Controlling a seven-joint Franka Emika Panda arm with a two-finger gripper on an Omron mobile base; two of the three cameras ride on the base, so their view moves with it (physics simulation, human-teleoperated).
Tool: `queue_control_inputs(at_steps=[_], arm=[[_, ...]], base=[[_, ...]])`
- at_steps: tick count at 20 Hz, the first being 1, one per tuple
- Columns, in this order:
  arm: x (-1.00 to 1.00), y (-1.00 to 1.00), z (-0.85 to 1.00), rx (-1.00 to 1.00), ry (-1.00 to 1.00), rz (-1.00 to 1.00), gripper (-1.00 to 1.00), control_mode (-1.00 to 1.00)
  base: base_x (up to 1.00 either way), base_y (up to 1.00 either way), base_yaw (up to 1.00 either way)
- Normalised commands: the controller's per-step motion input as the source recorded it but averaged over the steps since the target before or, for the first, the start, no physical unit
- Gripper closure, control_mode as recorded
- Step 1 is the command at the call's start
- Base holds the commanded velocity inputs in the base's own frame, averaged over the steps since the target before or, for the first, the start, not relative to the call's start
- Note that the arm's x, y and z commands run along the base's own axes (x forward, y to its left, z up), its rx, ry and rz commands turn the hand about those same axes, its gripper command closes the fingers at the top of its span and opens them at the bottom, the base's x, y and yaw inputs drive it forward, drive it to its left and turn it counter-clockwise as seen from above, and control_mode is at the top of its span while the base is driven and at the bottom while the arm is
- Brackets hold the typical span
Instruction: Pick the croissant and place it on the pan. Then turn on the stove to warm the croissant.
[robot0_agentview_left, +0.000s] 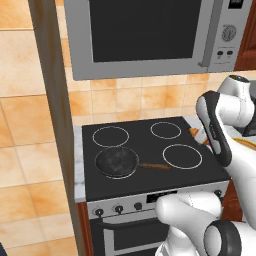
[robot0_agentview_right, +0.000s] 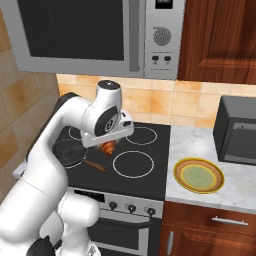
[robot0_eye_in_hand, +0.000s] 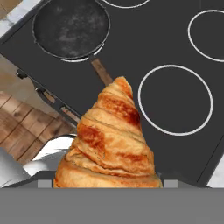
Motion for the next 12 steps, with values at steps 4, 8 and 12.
queue_control_inputs(at_steps=[4,8,12], arm=[[-0.10,0.68,0.00,0.00,-0.04,0.15,1.00,-1.00],[-0.05,0.68,0.00,0.00,-0.02,0.16,1.00,-1.00],[-0.01,0.66,-0.03,0.00,-0.01,0.17,1.00,-1.00]], base=[[0.00,0.00,0.00],[0.00,0.00,0.00],[0.00,0.00,0.00]])
